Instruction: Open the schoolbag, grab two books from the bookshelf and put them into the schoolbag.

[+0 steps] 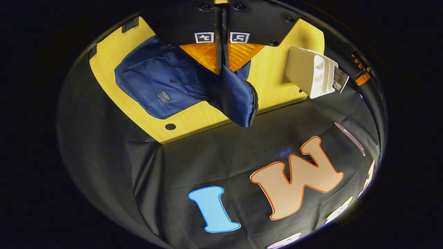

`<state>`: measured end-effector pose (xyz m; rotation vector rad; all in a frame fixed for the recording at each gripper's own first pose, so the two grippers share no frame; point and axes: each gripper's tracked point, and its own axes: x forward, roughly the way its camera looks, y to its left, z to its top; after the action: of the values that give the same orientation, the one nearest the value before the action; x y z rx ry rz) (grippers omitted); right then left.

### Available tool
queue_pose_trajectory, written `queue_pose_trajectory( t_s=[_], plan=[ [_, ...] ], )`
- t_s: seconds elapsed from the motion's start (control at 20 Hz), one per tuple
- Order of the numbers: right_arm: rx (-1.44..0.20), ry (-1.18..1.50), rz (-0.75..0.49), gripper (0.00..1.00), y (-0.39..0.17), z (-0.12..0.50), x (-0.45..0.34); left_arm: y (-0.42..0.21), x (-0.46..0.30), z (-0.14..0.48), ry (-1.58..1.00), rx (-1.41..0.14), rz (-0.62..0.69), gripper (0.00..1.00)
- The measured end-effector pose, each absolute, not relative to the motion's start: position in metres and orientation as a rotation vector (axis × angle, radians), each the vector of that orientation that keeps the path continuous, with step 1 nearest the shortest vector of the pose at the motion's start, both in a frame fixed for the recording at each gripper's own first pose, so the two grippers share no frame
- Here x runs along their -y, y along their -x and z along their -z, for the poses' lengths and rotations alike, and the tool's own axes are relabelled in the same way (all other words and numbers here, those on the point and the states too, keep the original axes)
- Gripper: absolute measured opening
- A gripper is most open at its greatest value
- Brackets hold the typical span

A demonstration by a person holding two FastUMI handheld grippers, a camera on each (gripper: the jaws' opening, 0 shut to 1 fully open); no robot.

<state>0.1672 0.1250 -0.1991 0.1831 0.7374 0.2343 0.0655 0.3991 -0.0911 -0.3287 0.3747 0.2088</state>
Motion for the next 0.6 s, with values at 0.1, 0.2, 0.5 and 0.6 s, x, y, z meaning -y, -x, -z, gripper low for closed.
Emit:
queue_pose_trajectory(
  t_s=[0.1,0.2,0.5,0.6],
  plan=[
    [-0.737,-0.178,-0.230,0.02,-0.166,0.199,-0.126,-0.057,-0.423,0.105,0.304,-0.458,-0.221,0.90],
    [-0.736,-0.179,-0.224,0.03,-0.165,0.199,-0.126,-0.057,-0.442,0.122,0.292,-0.547,-0.216,0.91],
    [-0.736,-0.185,-0.210,0.03,-0.164,0.201,-0.124,-0.089,-0.465,0.156,0.277,-0.798,-0.180,0.92],
    [-0.735,-0.186,-0.205,0.03,-0.163,0.201,-0.124,-0.104,-0.475,0.171,0.302,-0.866,-0.176,0.91]
  ],
)
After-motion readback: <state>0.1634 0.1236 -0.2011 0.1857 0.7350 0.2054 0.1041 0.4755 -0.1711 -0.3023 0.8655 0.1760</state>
